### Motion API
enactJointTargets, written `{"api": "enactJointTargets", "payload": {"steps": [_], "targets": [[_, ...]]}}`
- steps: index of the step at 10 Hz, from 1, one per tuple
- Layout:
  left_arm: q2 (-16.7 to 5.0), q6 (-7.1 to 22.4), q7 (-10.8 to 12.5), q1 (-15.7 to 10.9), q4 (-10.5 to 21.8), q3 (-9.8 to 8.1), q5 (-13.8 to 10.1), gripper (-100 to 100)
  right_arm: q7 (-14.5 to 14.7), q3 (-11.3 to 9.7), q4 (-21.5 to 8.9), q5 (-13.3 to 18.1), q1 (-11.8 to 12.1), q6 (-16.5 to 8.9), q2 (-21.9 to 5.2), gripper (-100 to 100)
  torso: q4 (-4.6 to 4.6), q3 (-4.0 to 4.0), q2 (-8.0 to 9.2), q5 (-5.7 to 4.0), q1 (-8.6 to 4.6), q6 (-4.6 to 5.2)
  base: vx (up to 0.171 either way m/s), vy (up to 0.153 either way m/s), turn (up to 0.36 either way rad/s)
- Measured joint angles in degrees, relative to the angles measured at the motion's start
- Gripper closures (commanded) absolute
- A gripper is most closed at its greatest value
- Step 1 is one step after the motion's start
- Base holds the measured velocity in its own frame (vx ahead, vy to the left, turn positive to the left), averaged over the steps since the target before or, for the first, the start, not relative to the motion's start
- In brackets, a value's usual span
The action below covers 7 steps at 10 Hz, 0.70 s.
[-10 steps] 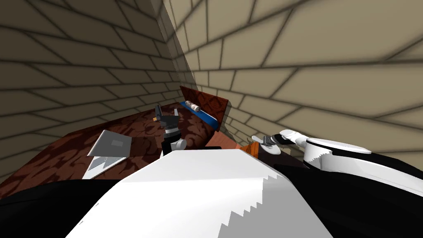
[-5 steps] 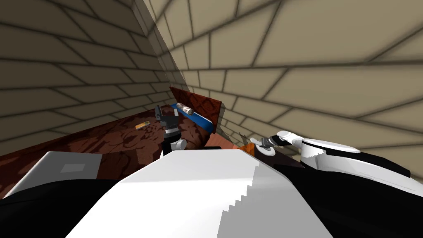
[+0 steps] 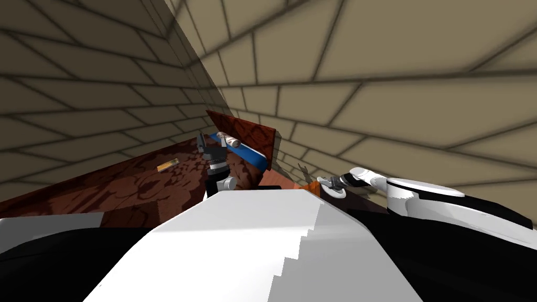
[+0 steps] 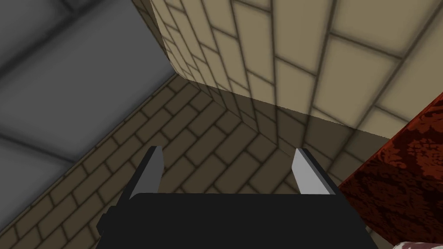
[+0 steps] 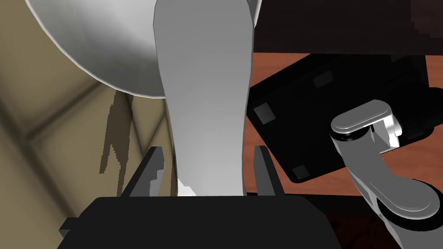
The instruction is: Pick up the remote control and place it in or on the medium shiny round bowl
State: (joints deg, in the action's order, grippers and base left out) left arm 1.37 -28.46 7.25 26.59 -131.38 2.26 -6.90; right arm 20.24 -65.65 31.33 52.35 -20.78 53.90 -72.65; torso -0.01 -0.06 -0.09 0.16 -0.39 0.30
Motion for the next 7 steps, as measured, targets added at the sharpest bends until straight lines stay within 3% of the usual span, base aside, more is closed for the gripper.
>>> {"api": "enactJointTargets", "payload": {"steps": [2,4,5,6,7], "targets": [[0.0,0.0,0.0,0.0,0.0,0.0,0.0,0,0.4,-0.2,0.4,0.3,0.8,0.3,0.0,100,0.0,-0.06,-0.14,-0.02,-0.24,-0.06,0.16,-0.161,-0.11],[0.0,0.0,0.0,0.0,0.0,0.0,0.0,0,-0.4,-0.5,3.0,0.8,2.0,-0.5,-1.2,100,0.0,-0.1,-0.22,0.01,-0.13,-0.06,0.18,-0.146,-0.129],[0.0,0.0,0.0,0.0,0.0,0.0,0.0,0,-0.8,-0.6,4.3,1.1,2.8,-0.9,-2.1,100,0.0,-0.07,-0.15,0.04,-0.14,-0.05,0.063,-0.07,-0.021],[0.0,0.0,0.0,0.0,0.0,0.01,0.0,0,-0.8,-0.6,4.3,1.1,2.9,-1.0,-2.3,-100,0.06,0.07,0.12,0.02,0.14,-0.14,0.013,-0.015,0.005],[0.0,0.0,0.0,0.0,0.0,0.01,0.0,0,-0.8,-0.6,4.3,1.1,2.9,-1.0,-2.3,-100,0.11,0.19,0.32,0.09,0.37,-0.14,0.006,-0.006,0.001]]}}
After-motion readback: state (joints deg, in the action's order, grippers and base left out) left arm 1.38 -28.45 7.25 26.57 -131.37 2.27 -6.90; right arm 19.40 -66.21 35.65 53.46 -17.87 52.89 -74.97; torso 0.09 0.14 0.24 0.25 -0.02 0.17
